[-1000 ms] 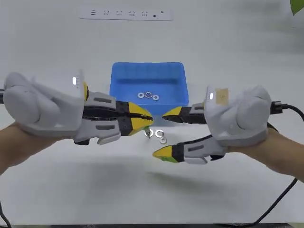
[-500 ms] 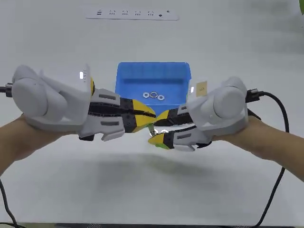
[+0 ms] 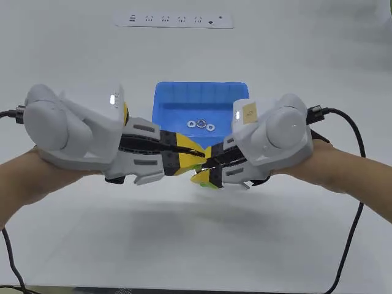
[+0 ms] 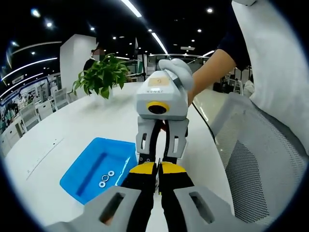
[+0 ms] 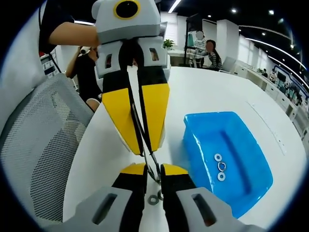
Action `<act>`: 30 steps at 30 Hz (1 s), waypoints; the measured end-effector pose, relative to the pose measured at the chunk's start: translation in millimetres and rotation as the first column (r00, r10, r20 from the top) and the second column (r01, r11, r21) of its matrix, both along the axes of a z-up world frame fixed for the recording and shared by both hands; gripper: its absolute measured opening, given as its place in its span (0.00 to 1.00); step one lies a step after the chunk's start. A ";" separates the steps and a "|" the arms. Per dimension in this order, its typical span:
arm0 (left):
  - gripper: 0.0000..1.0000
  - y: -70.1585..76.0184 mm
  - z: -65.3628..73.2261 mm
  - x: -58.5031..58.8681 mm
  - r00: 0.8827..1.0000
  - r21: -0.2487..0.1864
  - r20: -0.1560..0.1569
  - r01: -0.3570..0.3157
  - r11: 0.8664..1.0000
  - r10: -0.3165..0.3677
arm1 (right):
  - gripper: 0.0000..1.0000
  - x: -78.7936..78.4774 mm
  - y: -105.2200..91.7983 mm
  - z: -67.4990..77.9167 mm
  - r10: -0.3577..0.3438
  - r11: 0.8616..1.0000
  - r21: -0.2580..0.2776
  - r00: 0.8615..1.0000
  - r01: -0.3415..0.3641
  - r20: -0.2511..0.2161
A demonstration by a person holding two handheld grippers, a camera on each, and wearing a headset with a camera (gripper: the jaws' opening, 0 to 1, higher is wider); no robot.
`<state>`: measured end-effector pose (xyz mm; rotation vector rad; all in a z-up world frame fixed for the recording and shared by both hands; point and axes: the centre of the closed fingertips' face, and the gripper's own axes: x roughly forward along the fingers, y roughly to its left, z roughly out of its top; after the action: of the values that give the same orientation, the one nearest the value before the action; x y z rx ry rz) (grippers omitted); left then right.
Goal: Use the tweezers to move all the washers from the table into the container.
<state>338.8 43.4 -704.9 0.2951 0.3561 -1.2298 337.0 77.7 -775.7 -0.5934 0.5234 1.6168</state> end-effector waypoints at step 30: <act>0.35 21.5 15.7 -13.2 0.981 -0.083 -0.015 -0.193 0.978 0.192 | 0.09 -2.3 -12.6 24.7 -0.082 0.994 0.082 0.995 0.078 0.048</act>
<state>325.6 64.8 -689.1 0.1793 0.3301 -1.0523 334.7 65.0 -751.0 -0.5455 0.4374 1.5354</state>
